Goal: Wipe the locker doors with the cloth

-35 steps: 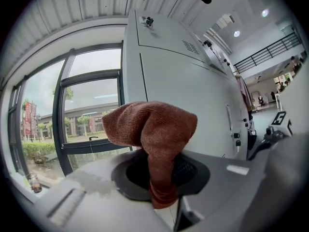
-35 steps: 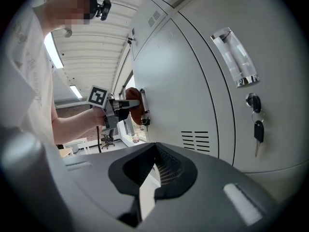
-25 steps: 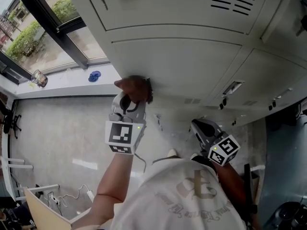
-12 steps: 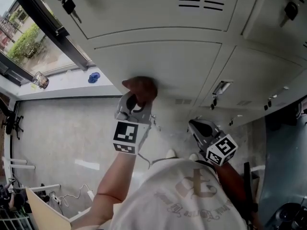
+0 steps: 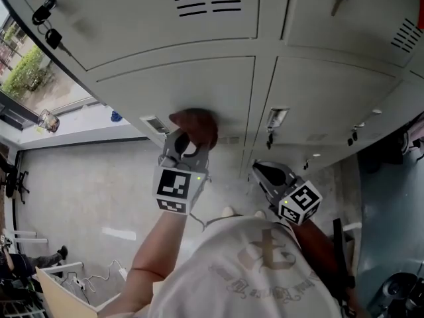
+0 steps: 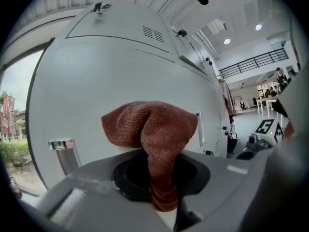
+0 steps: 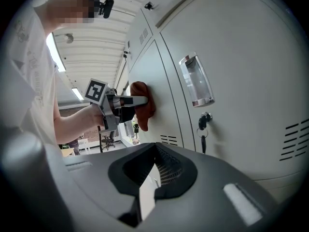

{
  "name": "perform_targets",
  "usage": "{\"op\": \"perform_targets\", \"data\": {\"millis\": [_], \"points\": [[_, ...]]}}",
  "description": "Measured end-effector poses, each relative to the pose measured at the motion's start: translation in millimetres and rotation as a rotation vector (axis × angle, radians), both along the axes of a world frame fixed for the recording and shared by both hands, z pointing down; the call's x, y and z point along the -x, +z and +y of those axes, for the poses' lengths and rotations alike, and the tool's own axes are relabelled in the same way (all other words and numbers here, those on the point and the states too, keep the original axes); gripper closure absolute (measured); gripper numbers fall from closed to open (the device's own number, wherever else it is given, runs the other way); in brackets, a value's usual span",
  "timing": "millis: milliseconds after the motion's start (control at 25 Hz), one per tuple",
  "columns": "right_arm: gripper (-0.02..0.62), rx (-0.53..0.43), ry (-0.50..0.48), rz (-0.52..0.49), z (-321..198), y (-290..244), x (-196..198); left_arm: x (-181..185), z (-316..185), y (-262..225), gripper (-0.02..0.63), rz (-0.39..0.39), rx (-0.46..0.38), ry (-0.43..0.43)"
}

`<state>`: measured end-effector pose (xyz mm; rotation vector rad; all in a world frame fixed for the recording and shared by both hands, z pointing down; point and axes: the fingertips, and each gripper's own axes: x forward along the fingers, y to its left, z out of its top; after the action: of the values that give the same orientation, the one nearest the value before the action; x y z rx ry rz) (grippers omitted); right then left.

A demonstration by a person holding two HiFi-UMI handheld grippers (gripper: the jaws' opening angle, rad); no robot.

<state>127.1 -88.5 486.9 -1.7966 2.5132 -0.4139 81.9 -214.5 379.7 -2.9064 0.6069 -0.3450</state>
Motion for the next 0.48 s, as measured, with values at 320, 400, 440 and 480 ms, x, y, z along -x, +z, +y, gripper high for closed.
{"op": "perform_targets", "data": {"millis": [320,400,440,480], "points": [[0.588,-0.013,0.016,0.001,-2.8,-5.9,-14.1,-32.4,15.9,3.8,0.526,-0.001,0.016,0.067],[0.588,-0.029,-0.008,-0.002,-8.6,-9.2,-12.1,-32.1,15.2,-1.6,0.526,-0.002,0.001,0.045],[0.588,-0.027,-0.012,0.000,-6.6,-10.8,-13.5,-35.5,18.9,-2.4,0.526,-0.003,-0.002,0.048],[0.588,-0.022,-0.012,0.004,-2.6,-11.4,-16.1,-40.6,24.1,-2.0,0.526,-0.002,0.001,0.057]]}}
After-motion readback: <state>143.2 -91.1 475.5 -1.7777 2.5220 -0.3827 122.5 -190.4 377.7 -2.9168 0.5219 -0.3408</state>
